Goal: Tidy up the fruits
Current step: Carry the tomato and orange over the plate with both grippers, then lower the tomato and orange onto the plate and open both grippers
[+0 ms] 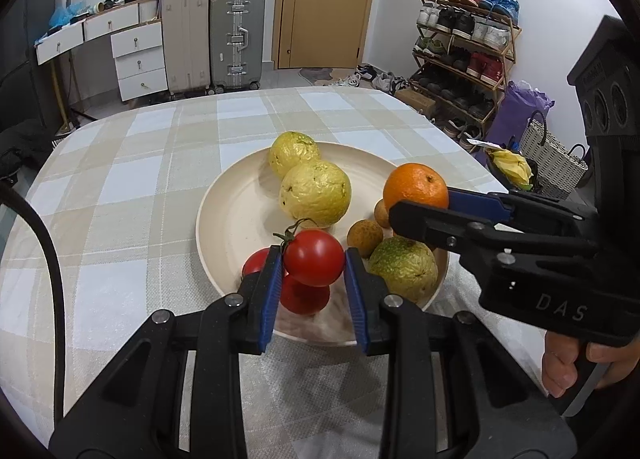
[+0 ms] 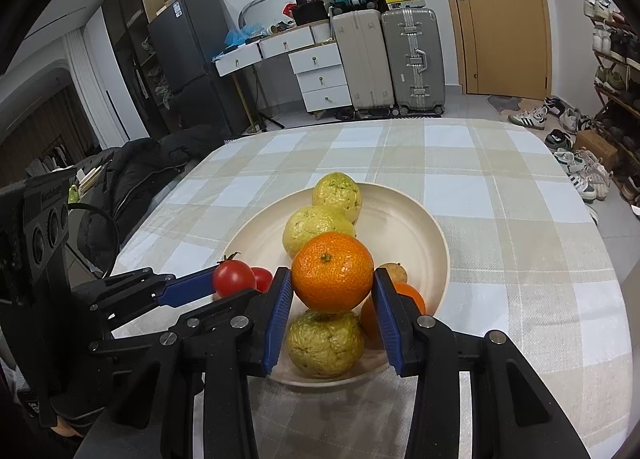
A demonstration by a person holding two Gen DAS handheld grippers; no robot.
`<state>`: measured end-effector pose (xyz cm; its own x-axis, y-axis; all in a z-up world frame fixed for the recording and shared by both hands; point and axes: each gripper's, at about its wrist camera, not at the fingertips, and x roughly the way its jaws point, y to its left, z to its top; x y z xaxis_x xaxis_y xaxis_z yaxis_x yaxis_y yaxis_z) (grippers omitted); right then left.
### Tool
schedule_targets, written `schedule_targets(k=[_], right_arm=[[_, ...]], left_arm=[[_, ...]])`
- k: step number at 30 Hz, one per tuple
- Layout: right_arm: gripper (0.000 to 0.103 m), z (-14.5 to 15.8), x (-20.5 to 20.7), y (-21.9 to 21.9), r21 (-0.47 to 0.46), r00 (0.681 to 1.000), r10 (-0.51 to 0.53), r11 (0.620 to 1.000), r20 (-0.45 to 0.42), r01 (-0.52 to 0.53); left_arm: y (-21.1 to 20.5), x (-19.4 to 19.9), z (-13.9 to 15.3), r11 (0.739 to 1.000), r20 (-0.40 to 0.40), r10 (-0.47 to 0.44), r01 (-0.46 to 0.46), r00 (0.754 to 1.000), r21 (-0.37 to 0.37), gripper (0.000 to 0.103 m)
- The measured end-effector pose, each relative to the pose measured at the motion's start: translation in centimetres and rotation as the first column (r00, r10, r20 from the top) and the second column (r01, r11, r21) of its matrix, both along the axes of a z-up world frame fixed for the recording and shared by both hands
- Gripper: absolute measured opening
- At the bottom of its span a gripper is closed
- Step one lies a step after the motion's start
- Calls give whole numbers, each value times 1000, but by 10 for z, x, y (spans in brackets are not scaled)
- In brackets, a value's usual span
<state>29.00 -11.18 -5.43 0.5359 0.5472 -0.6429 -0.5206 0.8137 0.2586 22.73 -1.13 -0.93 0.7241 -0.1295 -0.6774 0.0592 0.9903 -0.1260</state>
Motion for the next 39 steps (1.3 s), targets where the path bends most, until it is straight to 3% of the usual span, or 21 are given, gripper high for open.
schedule_targets(k=[24,30,33,35,39], right_arm=[[42,-10,20,9,-42,1000,5,999,-1,-5],[49,-4,12,2,-16,1000,5,1000,16,-5],[50,2,5,-4,-28,998,-21,999,53,22],[53,6,-1,-9,-25,998,-20,999,66,21],[88,12,-12,-17,-28,994,-40,999,106,43]], left_arm=[[0,19,-13,1000,-16,3,-3,1000,8,28],[5,14,-11,1000,-20,-1,0,1000,-27,29],[10,8,-8,1000,-9,15,-15,1000,-23,44],[13,0,-3,999,20,31,-30,999,-19,61],[19,-19,8,999,75,48,-47,996,-20,77]])
